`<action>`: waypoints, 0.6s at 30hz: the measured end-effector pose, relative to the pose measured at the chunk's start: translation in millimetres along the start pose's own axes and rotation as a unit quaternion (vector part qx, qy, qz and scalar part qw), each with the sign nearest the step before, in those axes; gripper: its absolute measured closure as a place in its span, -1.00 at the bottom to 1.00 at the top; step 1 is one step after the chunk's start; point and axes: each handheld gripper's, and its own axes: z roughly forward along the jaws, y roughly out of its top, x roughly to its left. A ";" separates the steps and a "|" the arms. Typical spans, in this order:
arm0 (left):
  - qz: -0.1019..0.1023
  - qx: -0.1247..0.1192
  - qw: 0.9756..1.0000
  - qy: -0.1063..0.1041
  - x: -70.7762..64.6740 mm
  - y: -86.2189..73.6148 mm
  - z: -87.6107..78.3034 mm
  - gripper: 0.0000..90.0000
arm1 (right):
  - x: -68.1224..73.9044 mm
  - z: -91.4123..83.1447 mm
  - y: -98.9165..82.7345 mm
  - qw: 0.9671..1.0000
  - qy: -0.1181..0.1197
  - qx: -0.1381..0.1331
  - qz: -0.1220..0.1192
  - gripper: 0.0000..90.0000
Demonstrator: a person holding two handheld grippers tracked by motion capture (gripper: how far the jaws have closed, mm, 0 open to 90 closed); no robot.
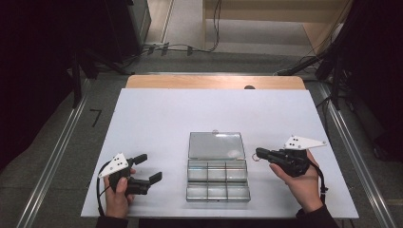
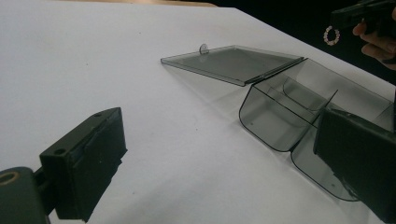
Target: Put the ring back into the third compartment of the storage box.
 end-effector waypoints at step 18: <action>0.001 0.000 1.000 0.002 -0.3 0.0 0.4 -0.97 | 12.3 7.4 1.6 1.000 0.018 0.005 -0.012 0.93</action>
